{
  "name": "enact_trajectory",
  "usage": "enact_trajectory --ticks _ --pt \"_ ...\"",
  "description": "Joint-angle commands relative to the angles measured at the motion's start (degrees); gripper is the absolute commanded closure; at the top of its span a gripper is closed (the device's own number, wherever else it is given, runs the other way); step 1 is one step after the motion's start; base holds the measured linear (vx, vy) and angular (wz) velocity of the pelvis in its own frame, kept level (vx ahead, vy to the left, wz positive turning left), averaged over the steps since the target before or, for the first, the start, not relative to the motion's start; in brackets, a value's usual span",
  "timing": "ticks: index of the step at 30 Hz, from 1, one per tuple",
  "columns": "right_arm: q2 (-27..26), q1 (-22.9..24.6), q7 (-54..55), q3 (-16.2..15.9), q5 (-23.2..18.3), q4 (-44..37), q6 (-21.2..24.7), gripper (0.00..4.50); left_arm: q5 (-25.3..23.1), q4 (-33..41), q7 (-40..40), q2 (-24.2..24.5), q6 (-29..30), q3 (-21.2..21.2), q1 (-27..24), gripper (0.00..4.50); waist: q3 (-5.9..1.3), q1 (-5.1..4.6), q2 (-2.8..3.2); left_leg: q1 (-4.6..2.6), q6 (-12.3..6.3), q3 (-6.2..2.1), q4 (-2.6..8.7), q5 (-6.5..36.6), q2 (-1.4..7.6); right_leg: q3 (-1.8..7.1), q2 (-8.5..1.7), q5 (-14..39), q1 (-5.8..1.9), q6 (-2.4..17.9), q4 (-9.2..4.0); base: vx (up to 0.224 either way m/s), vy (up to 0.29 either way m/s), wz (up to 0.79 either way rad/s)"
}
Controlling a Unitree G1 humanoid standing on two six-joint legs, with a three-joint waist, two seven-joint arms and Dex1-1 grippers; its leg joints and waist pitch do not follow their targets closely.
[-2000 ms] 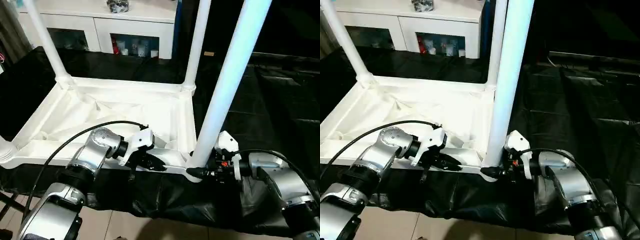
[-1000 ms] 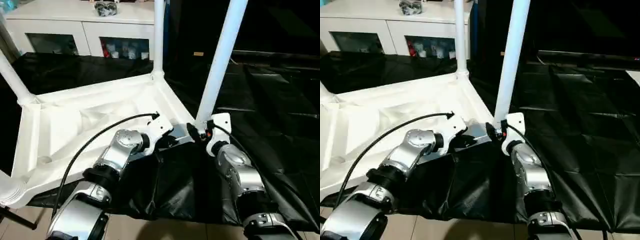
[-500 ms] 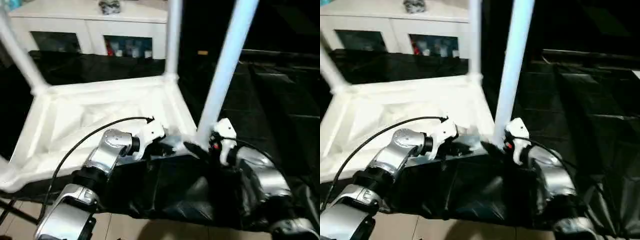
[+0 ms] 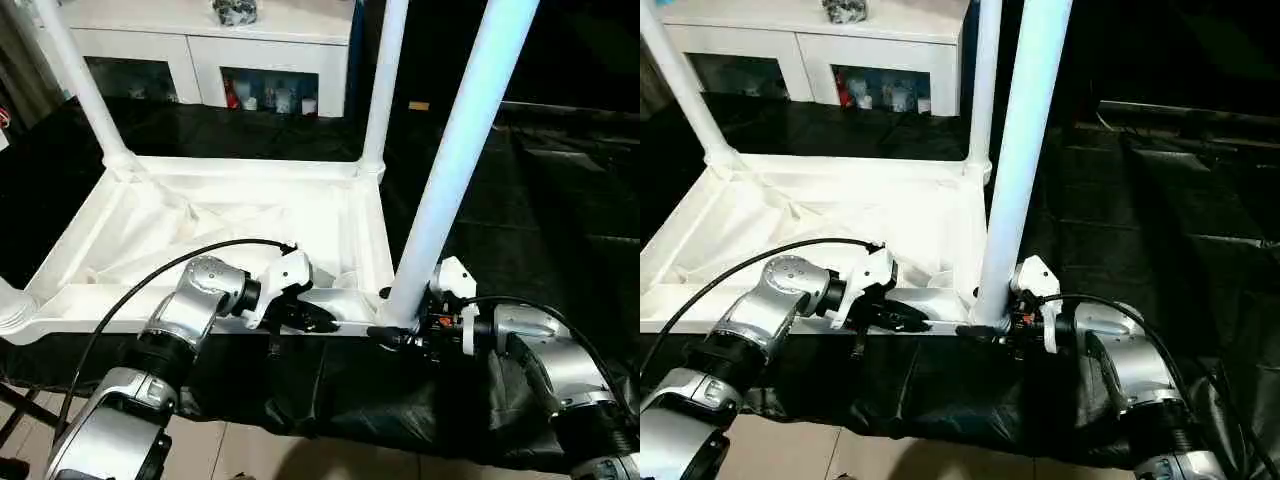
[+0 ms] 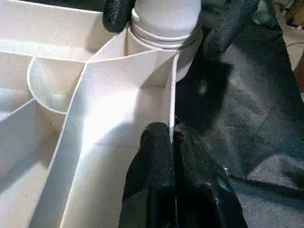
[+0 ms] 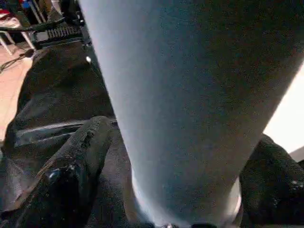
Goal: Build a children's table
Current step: Rotate leg to tighten
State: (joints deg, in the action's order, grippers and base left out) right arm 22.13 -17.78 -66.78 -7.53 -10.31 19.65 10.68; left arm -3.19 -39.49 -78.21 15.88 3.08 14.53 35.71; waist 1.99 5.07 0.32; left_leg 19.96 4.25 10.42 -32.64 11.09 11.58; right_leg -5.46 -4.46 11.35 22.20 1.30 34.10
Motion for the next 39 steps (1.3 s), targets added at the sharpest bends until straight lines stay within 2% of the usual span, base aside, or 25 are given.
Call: enact_trajectory --ticks 1,5,9,16,24,27,30,32,34,35,36,39 --pt "-1.30 0.56 -3.40 -5.17 -0.85 -2.44 0.66 0.76 2.69 2.22 -0.20 -1.89 -0.81 0.89 0.41 4.50 -2.91 0.07 -0.82 0.13 -5.60 -0.42 3.11 6.13 2.25 3.21 -4.37 8.32 -2.97 11.91 -3.71 0.000 0.000 0.00" --pt "-1.14 1.08 -4.91 -5.76 -1.29 -3.98 2.28 1.07 3.03 2.23 -3.45 -0.69 -0.53 1.27 0.56 4.50 -3.00 0.19 -0.77 0.13 -5.97 -0.36 3.02 5.65 2.21 3.18 -4.31 6.98 -2.96 12.15 -3.53 0.000 0.000 0.00" --pt "-1.28 1.16 -5.22 -5.76 -1.20 -4.09 2.54 1.40 2.99 2.33 -3.79 -0.60 -0.38 1.25 0.49 4.50 -2.95 0.16 -0.77 0.13 -5.43 -0.38 3.06 6.20 2.26 3.19 -4.36 7.71 -2.96 12.27 -3.59 0.000 0.000 0.00" --pt "-1.63 1.79 -4.46 -6.28 -1.44 -4.99 3.19 1.87 3.34 2.75 -3.68 -0.84 -0.11 1.25 0.05 4.50 -3.03 0.26 -0.71 0.19 -5.55 -0.36 2.95 5.46 2.18 3.21 -4.35 6.46 -3.06 12.20 -3.45 0.000 0.000 0.00" --pt "-2.96 2.71 -1.92 -5.46 -1.38 -4.90 2.59 1.94 3.47 2.86 -2.05 -2.23 0.01 0.79 -0.34 4.50 -3.04 0.26 -0.70 0.19 -5.42 -0.41 2.95 5.49 2.17 3.17 -4.30 6.66 -3.08 12.15 -3.44 0.000 0.000 0.00" --pt "-4.04 2.53 0.37 -4.61 -1.05 -4.22 1.81 1.95 3.23 2.49 -0.56 -2.96 -0.11 0.52 -0.22 4.50 -2.93 0.12 -0.71 0.11 -4.93 -0.42 3.06 6.62 2.16 3.15 -4.36 8.55 -2.98 11.86 -3.70 0.000 0.000 0.00" --pt "-7.04 1.00 8.11 -2.69 1.19 -0.01 -0.54 1.96 1.66 0.76 5.74 -5.28 -0.40 -0.01 0.57 4.50 -2.78 -0.20 -0.62 -0.07 -3.67 -0.52 3.23 8.51 2.18 3.18 -4.59 12.69 -2.71 11.14 -4.22 0.000 0.000 0.00" --pt "-9.71 -0.48 15.06 -1.17 2.73 3.53 -1.65 1.96 0.34 -1.25 11.01 -7.36 -0.81 -0.31 1.62 4.50 -2.57 -0.69 -0.78 -0.23 -2.36 -0.63 3.39 10.16 1.98 3.11 -4.46 16.66 -2.56 10.12 -4.71 0.000 0.000 0.00" --pt "-11.68 -1.62 20.30 -0.11 3.76 6.19 -2.28 1.96 -0.25 -2.60 14.75 -9.04 -0.71 -0.64 2.46 4.50 -2.59 -0.99 -0.83 -0.28 -2.06 -0.73 3.49 10.92 1.98 3.14 -4.49 18.29 -2.61 9.39 -4.92 0.000 0.000 0.00" --pt "-13.04 -2.27 23.07 0.71 3.79 7.65 -2.07 1.96 -0.56 -3.25 16.98 -10.12 -0.37 -0.83 2.99 4.50 -2.58 -1.23 -0.77 -0.36 -1.91 -0.67 3.46 11.15 2.00 3.26 -4.48 17.82 -2.37 9.56 -4.86 0.000 0.000 0.00" --pt "-13.81 -2.61 24.82 1.09 3.94 8.38 -1.96 1.96 -0.77 -3.53 18.12 -10.68 -0.22 -0.86 3.25 4.50 -2.44 -1.36 -0.77 -0.31 -1.87 -0.69 3.56 11.61 1.94 3.23 -4.44 18.29 -2.39 9.51 -4.99 0.000 0.000 0.00" --pt "-17.97 -4.31 33.66 2.74 4.95 12.06 -1.55 1.96 -2.05 -4.84 24.49 -13.60 0.66 -0.85 4.56 4.50 -2.72 -1.63 -0.85 -0.23 -1.87 -0.75 3.46 10.32 1.85 3.26 -4.46 16.70 -2.63 9.58 -4.74 0.000 0.000 0.00"
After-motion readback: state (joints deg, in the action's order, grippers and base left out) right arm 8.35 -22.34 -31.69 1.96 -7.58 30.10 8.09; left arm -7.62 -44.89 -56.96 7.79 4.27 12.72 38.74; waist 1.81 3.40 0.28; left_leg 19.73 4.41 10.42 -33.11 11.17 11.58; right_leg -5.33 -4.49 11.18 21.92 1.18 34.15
